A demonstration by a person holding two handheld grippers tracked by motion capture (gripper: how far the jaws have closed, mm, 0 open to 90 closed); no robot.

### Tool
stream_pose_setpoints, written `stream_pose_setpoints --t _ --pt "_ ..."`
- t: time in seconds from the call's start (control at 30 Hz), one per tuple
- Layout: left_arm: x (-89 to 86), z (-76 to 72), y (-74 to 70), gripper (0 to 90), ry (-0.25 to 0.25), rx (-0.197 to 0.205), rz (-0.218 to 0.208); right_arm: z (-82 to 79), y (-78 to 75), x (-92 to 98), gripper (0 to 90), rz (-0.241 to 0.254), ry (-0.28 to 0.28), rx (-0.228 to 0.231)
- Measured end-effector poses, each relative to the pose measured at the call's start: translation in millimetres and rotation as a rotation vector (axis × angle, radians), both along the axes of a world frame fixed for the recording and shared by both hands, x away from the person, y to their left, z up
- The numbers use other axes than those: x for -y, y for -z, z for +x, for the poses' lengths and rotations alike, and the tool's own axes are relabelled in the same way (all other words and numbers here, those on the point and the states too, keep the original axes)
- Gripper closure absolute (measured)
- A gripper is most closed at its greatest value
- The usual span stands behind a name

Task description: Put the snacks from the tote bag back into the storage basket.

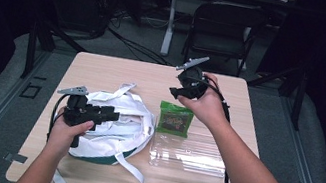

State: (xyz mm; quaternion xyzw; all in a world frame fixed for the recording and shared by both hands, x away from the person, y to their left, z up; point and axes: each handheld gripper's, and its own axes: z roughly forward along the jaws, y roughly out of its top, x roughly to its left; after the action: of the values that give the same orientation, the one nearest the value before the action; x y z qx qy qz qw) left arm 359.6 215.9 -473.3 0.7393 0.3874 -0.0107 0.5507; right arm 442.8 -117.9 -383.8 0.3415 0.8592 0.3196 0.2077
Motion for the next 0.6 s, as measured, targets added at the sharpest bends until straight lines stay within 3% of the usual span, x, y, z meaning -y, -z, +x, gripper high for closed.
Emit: stream_pose_setpoints --t 0.23,0.6 --pt "1.0 1.3 0.7 52.3 0.001 -0.005 0.002 -2.2 -0.5 2.3 51.2 0.003 0.008 -0.004" --pt "2.0 0.8 0.0 52.3 -0.002 0.002 0.009 -7.5 -1.5 19.3 51.2 0.050 0.051 -0.001"
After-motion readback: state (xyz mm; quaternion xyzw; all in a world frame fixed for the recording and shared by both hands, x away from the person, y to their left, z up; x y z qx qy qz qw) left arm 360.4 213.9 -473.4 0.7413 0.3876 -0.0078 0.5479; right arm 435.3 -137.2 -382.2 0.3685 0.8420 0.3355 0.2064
